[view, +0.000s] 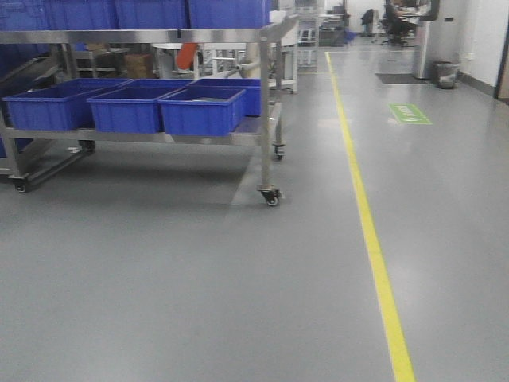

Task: Pick and sort blue part to right shelf
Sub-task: 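Drive the base along the yellow floor line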

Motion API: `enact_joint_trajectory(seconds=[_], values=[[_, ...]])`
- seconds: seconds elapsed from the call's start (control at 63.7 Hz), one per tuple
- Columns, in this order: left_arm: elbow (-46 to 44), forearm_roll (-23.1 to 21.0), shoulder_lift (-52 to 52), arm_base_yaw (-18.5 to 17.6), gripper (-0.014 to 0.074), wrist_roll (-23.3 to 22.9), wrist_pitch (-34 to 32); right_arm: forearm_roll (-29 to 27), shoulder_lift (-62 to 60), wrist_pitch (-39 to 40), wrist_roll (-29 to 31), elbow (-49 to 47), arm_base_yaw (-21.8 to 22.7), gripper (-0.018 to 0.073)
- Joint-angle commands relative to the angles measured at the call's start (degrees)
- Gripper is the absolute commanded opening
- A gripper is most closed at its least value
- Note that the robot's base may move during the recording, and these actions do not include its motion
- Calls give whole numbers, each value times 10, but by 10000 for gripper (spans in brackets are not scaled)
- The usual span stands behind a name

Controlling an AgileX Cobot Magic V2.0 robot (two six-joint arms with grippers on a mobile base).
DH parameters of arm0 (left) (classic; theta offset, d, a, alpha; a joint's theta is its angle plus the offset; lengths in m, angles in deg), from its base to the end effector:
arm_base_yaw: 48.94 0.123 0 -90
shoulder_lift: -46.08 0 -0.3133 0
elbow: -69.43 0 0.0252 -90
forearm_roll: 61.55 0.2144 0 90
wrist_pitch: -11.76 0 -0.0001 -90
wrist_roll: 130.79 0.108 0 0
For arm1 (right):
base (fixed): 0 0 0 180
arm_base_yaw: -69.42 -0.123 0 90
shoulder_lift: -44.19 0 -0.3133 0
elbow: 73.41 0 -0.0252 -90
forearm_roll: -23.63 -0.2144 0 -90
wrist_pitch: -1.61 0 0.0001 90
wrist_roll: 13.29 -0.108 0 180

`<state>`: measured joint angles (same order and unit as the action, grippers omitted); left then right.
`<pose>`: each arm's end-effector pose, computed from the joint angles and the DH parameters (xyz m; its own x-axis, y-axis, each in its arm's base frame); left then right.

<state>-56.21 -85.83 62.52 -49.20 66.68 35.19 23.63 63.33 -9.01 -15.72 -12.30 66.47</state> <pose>0.0001 -0.0177 0.3015 -0.0556 -0.0860 -0.9947 0.1636 0.9820 -0.0940 0.0190 0.0010 0.2851 -0.0173 0.0416 -0.9990 -0.0508 0.9978 0.0424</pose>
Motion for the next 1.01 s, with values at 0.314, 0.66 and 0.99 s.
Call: enact_joint_trajectory(seconds=[0.314, 0.66, 0.99], values=[[-16, -12, 6, 1, 332, -2, -43, 7, 4, 53, 3, -17, 3, 402], [-16, -12, 6, 1, 332, -2, -43, 7, 4, 53, 3, -17, 3, 402], [-16, -12, 6, 1, 332, -2, -43, 7, 4, 53, 3, -17, 3, 402]])
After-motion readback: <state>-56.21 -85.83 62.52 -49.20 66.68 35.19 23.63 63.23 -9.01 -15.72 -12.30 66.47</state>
